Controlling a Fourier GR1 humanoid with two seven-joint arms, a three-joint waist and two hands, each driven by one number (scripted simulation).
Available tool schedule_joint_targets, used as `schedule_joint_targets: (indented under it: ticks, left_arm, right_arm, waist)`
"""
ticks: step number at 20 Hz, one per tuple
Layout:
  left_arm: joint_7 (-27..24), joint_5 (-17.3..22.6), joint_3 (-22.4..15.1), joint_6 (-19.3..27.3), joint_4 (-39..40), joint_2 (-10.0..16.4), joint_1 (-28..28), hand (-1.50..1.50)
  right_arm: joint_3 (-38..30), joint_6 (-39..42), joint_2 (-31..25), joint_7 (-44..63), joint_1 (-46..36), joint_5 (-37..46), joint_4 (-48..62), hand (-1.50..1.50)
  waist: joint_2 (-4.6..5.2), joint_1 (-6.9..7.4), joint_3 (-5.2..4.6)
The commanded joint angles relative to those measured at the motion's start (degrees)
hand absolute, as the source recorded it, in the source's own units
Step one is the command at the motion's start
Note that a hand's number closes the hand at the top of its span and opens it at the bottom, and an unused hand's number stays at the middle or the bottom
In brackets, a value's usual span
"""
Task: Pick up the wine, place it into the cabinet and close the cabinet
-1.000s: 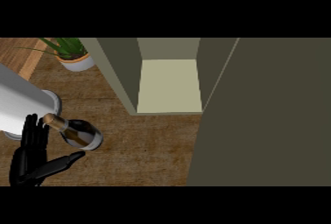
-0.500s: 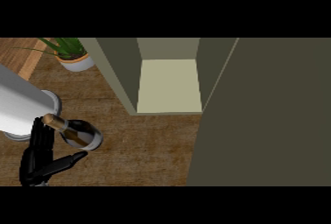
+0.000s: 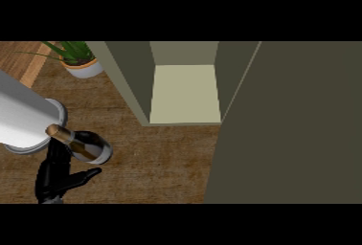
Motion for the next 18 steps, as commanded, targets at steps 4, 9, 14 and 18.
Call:
schedule_joint_targets:
  ticks: [4,9,14,18]
  left_arm:
    - [-5.8,-2.0,-0.8,-0.3,10.2,0.8,-5.8,-1.5]
    - [-8.9,0.3,0.7,0.0,9.0,-0.6,-5.1,-1.5]
    - [-10.6,1.7,1.6,-2.5,15.3,0.2,-8.5,1.5]
    - [-13.4,-0.4,0.6,0.5,15.5,0.6,-8.7,1.5]
  right_arm:
    - [2.8,-0.3,0.2,1.8,0.9,7.5,-5.6,-1.5]
    - [2.2,-0.3,-4.7,2.1,5.0,6.6,-12.0,-1.5]
    - [0.6,-0.5,-3.5,-3.0,3.8,3.3,-8.1,-1.5]
    - [4.2,-2.5,-4.2,2.0,4.6,7.9,-11.5,-1.5]
  waist:
    - [0.15,0.3,0.02]
    - [-0.06,-0.12,0.04]
    - [0.17,0.29,0.06]
    - [-0.09,-0.01,0.02]
